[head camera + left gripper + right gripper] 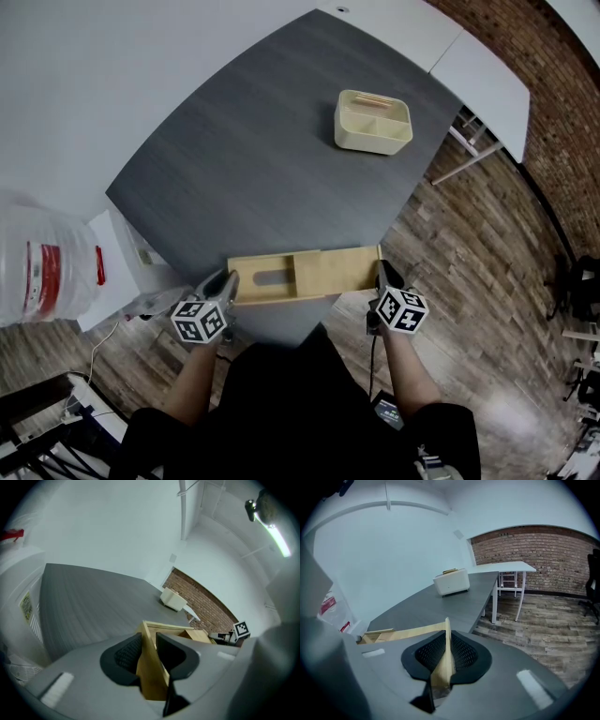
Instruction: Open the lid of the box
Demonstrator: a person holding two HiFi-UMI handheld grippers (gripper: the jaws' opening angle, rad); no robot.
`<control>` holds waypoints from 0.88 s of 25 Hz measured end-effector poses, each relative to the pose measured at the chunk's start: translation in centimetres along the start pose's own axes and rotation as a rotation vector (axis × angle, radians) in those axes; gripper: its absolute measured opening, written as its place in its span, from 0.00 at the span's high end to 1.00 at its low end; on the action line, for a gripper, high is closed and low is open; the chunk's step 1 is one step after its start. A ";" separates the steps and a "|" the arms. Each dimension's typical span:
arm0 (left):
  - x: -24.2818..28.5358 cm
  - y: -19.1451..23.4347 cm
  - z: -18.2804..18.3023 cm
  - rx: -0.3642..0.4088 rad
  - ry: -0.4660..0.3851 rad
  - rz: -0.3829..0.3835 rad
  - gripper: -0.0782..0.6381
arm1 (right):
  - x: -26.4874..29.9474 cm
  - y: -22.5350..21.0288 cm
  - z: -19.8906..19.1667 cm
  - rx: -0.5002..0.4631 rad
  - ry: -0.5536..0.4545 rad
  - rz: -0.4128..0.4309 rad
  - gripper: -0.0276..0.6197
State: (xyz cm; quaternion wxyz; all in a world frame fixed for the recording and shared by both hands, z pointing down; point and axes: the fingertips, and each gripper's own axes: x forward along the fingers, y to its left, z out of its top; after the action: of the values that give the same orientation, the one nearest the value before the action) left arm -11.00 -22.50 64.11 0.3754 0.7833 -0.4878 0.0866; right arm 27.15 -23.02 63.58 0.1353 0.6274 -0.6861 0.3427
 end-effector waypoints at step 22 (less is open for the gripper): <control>0.0 0.2 0.0 -0.001 0.018 0.005 0.76 | 0.1 -0.9 0.2 -0.009 0.008 -0.019 0.90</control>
State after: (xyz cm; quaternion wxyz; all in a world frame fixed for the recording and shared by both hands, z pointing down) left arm -11.16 -22.56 64.21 0.3798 0.7811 -0.4866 0.0945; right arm 28.04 -23.21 63.81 0.1442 0.6319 -0.6810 0.3408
